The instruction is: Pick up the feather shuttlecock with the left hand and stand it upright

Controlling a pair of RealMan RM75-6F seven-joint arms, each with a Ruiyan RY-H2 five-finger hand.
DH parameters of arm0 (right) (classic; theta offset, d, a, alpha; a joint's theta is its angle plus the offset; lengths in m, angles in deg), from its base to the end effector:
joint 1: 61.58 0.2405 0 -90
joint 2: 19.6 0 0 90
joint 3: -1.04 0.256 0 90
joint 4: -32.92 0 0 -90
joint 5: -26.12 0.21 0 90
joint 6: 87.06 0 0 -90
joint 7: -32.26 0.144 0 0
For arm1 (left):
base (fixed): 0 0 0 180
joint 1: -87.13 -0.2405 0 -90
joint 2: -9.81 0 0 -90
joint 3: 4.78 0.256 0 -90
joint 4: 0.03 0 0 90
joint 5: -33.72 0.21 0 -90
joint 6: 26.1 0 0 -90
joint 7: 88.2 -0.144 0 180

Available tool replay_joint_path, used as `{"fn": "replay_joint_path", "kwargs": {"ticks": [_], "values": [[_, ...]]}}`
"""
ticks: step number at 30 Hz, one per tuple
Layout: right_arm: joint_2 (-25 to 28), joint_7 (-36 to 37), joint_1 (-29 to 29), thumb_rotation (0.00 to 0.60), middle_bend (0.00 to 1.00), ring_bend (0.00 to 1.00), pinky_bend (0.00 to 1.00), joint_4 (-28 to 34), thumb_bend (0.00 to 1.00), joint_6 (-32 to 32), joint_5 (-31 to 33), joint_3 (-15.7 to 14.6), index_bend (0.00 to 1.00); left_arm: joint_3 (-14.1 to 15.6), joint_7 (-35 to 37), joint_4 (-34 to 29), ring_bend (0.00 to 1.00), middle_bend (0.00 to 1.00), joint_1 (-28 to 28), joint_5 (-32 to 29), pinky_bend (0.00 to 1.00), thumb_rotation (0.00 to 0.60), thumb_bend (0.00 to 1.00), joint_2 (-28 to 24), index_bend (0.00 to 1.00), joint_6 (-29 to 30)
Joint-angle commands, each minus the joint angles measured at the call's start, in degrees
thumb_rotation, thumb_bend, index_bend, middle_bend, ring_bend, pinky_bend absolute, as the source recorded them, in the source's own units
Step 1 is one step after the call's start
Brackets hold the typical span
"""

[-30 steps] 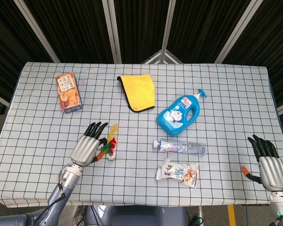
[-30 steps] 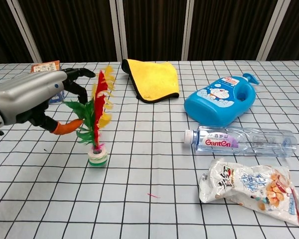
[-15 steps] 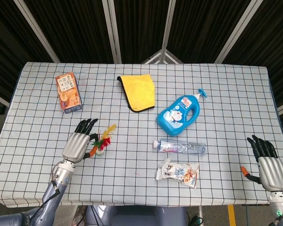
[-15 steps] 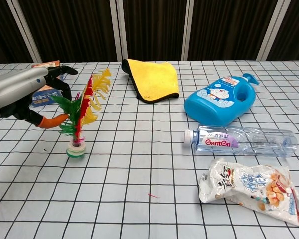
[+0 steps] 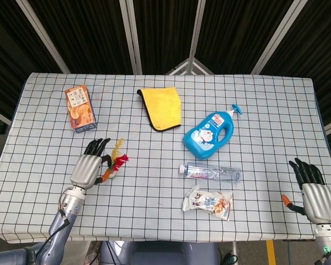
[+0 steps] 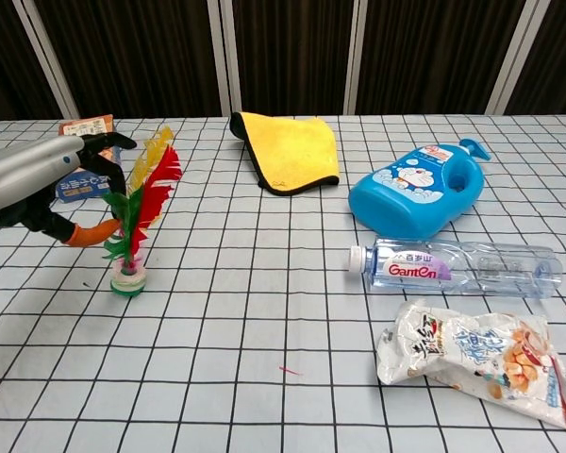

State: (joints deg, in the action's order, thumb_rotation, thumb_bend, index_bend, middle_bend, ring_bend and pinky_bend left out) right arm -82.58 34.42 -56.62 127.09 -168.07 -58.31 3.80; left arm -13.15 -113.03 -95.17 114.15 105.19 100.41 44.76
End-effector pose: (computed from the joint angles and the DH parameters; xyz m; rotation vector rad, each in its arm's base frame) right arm -0.3134 -0.1804 0.1542 1.3856 -1.0068 0.8892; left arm -0.1685 0.2717 -0.0009 -1.6454 -0.9951 -1.0319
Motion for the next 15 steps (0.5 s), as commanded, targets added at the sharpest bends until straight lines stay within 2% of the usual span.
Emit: {"fn": "replay_joint_path", "kwargs": {"ticks": [1,10,13,15], "values": [[0.0,-0.1,0.0,0.6,0.0,0.0,0.0,0.0,0.33,0.0,0.0,0.0,0.0,0.0,0.8,0.4,0.0,0.04,-0.1,0.0,0.0,0.6,0.64,-0.3,0.59,0.0],[0.0,-0.3,0.0,0.6,0.0,0.0,0.0,0.0,0.33,0.0,0.0,0.0,0.0,2.0,3.5,-0.2,0.0,0.04,-1.5,2.0,0.0,0.6,0.62,-3.0,0.55,0.6],[0.0,-0.2,0.0,0.6,0.0,0.0,0.0,0.1,0.33,-0.1,0.0,0.0,0.0,2.8,5.1,-0.4,0.0,0.01,-2.2,3.1,0.0,0.6,0.49,-4.1,0.48,1.0],[0.0,-0.3,0.0,0.6,0.0,0.0,0.0,0.0,0.33,-0.1,-0.1,0.0,0.0,3.5,6.9,-0.8,0.0,0.0,-2.7,4.4,0.0,0.6,0.35,-5.0,0.35,1.3]]}}
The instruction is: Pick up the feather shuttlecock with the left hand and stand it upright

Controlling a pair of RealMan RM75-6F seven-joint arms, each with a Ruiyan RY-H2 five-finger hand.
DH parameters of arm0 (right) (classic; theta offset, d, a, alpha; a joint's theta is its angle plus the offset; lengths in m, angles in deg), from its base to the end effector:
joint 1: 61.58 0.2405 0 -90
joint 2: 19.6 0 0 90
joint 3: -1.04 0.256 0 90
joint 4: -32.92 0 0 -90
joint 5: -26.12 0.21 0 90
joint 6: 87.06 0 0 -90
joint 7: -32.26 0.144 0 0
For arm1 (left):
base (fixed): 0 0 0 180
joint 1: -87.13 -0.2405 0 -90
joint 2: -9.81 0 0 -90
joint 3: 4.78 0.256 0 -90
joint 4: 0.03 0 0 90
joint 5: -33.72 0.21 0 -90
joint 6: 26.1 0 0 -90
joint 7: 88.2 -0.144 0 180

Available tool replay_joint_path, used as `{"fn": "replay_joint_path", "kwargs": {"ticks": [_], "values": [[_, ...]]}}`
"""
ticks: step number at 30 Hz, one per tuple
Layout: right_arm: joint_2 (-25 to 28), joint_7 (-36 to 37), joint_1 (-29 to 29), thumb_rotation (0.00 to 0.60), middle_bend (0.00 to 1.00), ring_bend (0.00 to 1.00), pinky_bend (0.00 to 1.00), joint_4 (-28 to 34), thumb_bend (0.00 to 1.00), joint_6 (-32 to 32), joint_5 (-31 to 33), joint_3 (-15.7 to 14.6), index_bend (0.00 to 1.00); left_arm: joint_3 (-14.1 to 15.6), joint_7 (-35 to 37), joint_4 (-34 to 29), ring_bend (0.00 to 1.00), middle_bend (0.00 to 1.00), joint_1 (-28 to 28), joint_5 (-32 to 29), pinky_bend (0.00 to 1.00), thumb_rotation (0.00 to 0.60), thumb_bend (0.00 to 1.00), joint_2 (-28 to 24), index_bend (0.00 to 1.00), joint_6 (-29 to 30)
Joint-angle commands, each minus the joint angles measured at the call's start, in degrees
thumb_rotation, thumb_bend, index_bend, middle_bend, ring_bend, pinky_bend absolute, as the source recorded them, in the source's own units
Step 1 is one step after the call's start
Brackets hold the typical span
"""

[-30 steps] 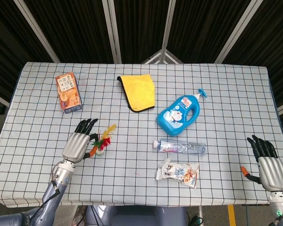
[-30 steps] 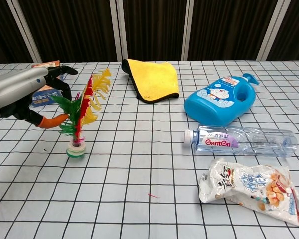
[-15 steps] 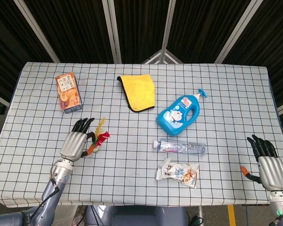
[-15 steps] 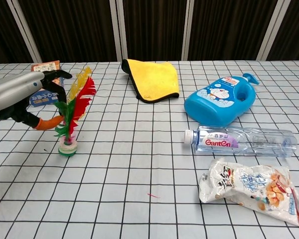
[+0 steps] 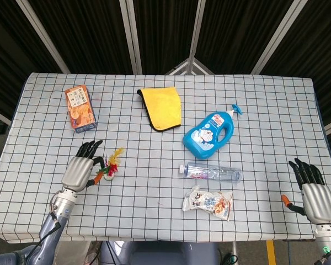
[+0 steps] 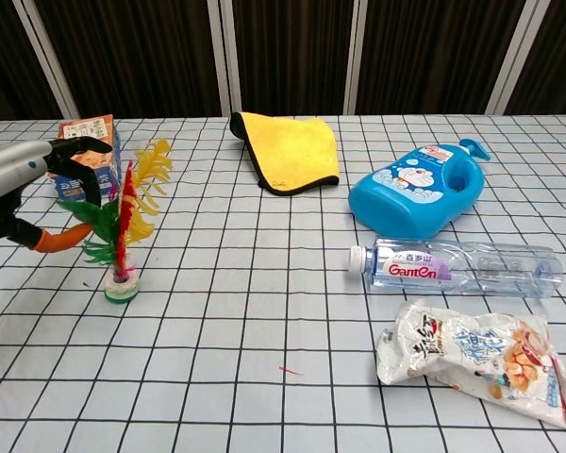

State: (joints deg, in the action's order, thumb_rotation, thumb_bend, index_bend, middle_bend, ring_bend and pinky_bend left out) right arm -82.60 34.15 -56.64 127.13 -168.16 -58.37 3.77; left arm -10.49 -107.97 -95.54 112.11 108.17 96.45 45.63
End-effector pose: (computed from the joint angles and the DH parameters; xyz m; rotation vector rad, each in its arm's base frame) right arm -0.3131 -0.1802 0.1541 1.3874 -1.0029 0.8873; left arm -0.1892 0.2610 0.0135 -1.6472 -1.0099 -1.0302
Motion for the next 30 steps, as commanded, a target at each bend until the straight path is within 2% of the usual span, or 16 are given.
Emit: {"fn": "replay_joint_path", "kwargs": {"ticks": [1,3,6,15,19,25,30], "values": [[0.0,0.0,0.0,0.6,0.0,0.0,0.0,0.0,0.33,0.0,0.0,0.0,0.0,1.0,2.7,-0.6,0.0,0.0,-0.9,2.1,0.0,0.6,0.3,-1.5,0.28,0.8],[0.0,0.0,0.0,0.6,0.0,0.0,0.0,0.0,0.33,0.0,0.0,0.0,0.0,1.6,4.7,-1.2,0.0,0.0,-1.5,3.5,0.0,0.6,0.24,-2.4,0.15,1.6],[0.0,-0.1,-0.1,0.6,0.0,0.0,0.0,0.0,0.33,0.0,0.1,0.0,0.0,2.5,7.0,-2.6,0.0,0.0,-3.0,5.7,0.0,0.6,0.23,-4.4,0.06,3.7],[0.1,-0.6,-0.1,0.6,0.0,0.0,0.0,0.2,0.33,0.0,0.2,-0.1,0.0,5.4,13.1,-7.0,0.0,0.0,-8.9,10.7,0.0,0.6,0.17,-15.0,0.02,11.0],[0.0,-1.2,-0.1,0.6,0.0,0.0,0.0,0.2,0.33,-0.1,0.0,-0.2,0.0,6.8,14.0,-6.1,0.0,0.0,-11.7,12.0,0.0,0.6,0.17,-18.7,0.0,14.2],[0.0,-1.5,0.0,0.6,0.0,0.0,0.0,0.2,0.33,0.3,0.3,-0.2,0.0,10.0,13.3,-1.9,0.0,0.0,-17.4,11.0,0.0,0.6,0.17,-22.3,0.0,17.9],[-0.1,-2.5,0.1,0.6,0.0,0.0,0.0,0.7,0.33,0.6,0.5,-0.3,0.0,8.9,15.9,0.3,0.0,0.0,-18.2,11.3,0.0,0.6,0.17,-21.9,0.0,18.5]]}}
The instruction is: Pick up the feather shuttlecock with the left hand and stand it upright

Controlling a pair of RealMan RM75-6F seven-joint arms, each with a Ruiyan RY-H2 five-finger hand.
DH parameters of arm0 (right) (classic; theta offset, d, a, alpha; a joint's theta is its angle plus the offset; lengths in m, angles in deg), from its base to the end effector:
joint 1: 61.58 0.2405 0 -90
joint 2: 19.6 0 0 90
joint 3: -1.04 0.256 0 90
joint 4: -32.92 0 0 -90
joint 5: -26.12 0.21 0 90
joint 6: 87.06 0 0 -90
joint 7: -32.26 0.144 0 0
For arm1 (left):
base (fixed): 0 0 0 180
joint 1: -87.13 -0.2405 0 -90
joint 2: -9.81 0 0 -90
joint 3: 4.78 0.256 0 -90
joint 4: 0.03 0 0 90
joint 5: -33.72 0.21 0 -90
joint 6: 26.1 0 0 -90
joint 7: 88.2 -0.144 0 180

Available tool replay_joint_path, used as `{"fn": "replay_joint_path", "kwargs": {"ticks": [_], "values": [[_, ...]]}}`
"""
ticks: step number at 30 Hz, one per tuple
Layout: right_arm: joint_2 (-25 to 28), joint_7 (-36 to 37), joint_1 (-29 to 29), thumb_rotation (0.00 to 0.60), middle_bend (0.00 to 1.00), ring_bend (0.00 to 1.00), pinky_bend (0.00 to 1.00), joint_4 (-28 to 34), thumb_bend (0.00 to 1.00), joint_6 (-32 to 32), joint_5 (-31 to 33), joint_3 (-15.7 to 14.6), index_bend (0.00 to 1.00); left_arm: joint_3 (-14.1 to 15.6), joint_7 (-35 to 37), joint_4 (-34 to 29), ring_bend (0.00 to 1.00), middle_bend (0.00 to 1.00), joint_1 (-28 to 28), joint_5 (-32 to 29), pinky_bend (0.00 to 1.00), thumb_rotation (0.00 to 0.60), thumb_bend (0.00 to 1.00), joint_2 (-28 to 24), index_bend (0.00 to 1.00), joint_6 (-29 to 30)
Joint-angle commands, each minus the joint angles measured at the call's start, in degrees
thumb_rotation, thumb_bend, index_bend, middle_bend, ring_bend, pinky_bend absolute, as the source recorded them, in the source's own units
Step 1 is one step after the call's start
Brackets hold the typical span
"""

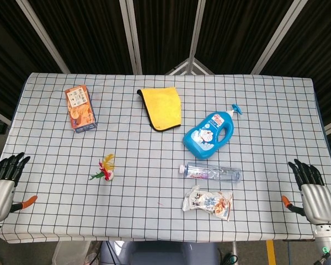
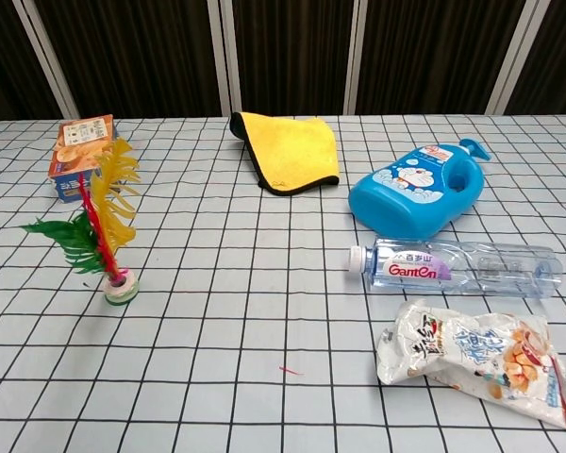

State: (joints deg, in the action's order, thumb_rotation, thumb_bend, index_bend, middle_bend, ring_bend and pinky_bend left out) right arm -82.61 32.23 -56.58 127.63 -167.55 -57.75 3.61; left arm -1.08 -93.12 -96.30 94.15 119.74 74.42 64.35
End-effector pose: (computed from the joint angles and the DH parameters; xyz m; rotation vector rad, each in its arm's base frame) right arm -0.3134 -0.1796 0.1519 1.3968 -0.9981 0.8562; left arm -0.2947 0.1672 0.1482 -1.4221 -0.8873 -0.9063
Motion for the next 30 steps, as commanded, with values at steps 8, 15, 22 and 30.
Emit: {"fn": "replay_joint_path", "kwargs": {"ticks": [8,15,22,30], "values": [[-0.2,-1.6,0.0,0.6,0.0,0.0,0.0,0.4,0.33,-0.1,-0.3,-0.2,0.0,-1.2,1.7,0.9,0.0,0.0,-0.3,-0.5,0.0,0.6,0.17,0.1,0.0,-2.3],[-0.4,-1.5,0.4,0.6,0.0,0.0,0.0,0.0,0.33,0.6,0.1,-0.1,0.0,-1.6,1.4,0.9,0.0,0.0,-0.3,-0.1,0.0,0.6,0.17,0.4,0.0,-3.7],[-0.2,-1.2,0.2,0.6,0.0,0.0,0.0,0.1,0.33,0.2,-0.1,-0.1,0.0,-1.8,1.5,0.8,0.0,0.0,-0.7,0.6,0.0,0.6,0.17,0.5,0.0,-3.8],[-0.3,-1.4,0.1,0.6,0.0,0.0,0.0,0.2,0.33,0.1,-0.1,-0.2,0.0,-2.4,1.8,0.7,0.0,0.0,-1.0,0.6,0.0,0.6,0.17,0.7,0.0,-3.9]]}}
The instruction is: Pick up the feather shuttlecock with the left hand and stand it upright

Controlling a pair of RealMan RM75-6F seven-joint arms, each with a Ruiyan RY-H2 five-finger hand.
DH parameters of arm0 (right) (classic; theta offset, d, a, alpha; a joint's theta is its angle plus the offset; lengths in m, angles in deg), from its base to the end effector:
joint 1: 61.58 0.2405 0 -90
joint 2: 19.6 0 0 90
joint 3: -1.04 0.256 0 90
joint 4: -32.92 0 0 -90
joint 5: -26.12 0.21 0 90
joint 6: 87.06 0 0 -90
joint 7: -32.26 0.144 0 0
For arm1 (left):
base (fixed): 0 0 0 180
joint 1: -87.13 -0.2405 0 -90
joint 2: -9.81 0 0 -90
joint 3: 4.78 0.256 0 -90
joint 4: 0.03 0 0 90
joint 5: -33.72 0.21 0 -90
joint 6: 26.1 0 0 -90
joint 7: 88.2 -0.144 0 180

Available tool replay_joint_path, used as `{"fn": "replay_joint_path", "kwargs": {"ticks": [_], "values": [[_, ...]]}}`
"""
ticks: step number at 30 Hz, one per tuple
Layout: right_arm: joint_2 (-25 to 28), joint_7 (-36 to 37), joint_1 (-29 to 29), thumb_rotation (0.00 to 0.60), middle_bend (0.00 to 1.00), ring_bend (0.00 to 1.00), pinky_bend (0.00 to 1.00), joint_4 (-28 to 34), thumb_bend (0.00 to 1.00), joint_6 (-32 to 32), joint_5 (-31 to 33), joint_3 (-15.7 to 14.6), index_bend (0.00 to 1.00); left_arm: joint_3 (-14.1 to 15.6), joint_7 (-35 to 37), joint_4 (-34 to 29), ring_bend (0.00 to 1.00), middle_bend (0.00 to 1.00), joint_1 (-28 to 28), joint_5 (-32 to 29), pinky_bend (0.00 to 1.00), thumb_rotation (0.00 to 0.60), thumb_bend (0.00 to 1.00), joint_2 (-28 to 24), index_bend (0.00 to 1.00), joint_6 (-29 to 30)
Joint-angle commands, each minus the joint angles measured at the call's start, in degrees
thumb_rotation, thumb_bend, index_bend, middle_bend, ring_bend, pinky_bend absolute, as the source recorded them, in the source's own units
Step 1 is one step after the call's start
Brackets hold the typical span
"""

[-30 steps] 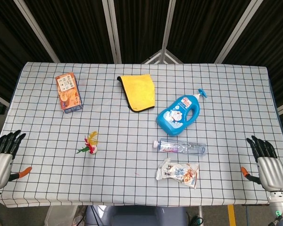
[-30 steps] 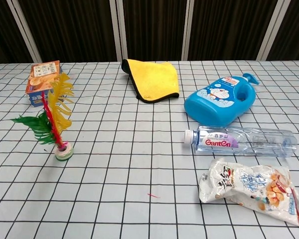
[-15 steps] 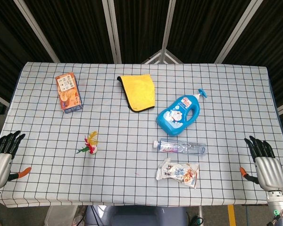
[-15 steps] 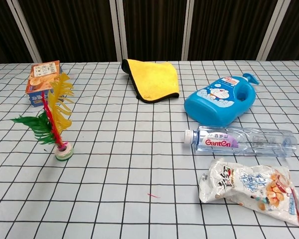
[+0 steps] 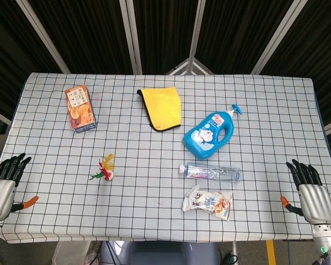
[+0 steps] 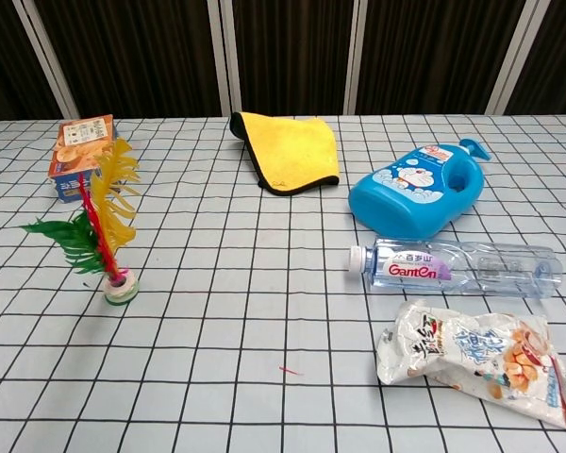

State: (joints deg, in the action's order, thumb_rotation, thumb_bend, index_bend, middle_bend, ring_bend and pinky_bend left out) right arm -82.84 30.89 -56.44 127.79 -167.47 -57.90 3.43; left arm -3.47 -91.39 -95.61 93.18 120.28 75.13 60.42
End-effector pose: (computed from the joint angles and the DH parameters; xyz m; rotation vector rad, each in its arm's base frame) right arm -0.3120 -0.1795 0.1496 1.4107 -0.9860 0.8439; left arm -0.2973 0.1707 0.1406 -1.4300 -0.9380 -0.9106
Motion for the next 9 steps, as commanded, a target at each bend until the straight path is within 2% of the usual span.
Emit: {"fn": "replay_joint_path", "kwargs": {"ticks": [1,9], "values": [[0.0,-0.1,0.0,0.6,0.0,0.0,0.0,0.0,0.33,0.1,0.1,0.0,0.0,-0.1,0.0,0.1,0.0,0.0,-0.1,0.2,0.0,0.6,0.17,0.1,0.0,0.0],[0.0,-0.4,-0.1,0.6,0.0,0.0,0.0,0.1,0.33,-0.3,-0.3,-0.2,0.0,-0.3,0.7,0.7,0.0,0.0,-0.4,1.4,0.0,0.6,0.17,0.2,0.0,0.5]]}}
